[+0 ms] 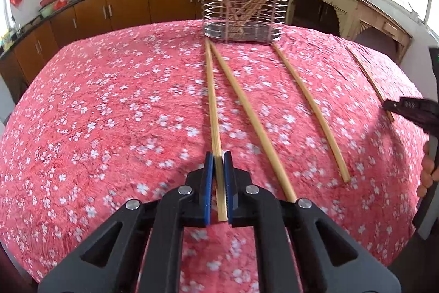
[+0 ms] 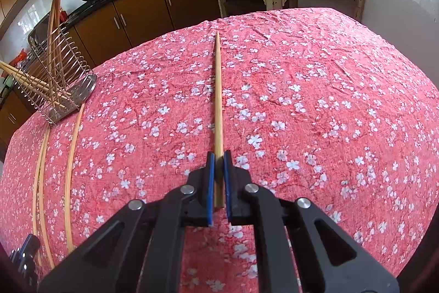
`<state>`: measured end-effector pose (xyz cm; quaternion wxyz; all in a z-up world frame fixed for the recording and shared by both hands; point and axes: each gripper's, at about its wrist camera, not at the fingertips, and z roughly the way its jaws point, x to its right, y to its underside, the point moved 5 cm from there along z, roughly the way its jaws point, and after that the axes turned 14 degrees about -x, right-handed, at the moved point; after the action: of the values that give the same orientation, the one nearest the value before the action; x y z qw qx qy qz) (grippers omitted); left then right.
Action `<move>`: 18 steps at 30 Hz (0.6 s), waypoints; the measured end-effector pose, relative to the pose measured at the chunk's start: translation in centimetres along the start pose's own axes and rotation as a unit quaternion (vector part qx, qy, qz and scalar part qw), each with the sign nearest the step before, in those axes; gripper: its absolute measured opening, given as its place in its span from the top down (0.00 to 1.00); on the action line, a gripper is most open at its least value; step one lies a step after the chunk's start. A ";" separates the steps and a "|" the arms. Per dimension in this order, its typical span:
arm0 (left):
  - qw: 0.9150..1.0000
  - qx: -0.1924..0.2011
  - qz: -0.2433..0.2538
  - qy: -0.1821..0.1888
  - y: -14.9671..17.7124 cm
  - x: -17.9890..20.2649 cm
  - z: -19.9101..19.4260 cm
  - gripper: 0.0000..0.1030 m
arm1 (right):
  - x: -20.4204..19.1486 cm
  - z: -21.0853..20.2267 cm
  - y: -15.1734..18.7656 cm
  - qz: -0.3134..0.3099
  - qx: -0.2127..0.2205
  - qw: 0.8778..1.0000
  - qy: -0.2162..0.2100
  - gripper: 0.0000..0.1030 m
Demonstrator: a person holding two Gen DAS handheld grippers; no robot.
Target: Organize utensils
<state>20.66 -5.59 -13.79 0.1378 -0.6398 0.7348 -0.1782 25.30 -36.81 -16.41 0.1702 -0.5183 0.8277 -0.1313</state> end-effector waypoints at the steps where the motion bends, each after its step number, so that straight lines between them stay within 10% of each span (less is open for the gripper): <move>1: 1.000 -0.004 -0.008 -0.003 -0.4 -0.7 0.1 0.93 | 0.0 0.1 -0.2 -0.001 0.000 1.000 0.001 0.92; 18: 1.000 -0.011 -0.008 -0.018 -5.9 -7.0 2.6 0.93 | 0.0 0.8 -1.6 -0.009 0.011 1.000 0.011 0.92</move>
<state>28.07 0.44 -13.70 0.1424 -0.6504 0.7288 -0.1600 26.90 -37.49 -16.51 0.1653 -0.5222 0.8235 -0.1477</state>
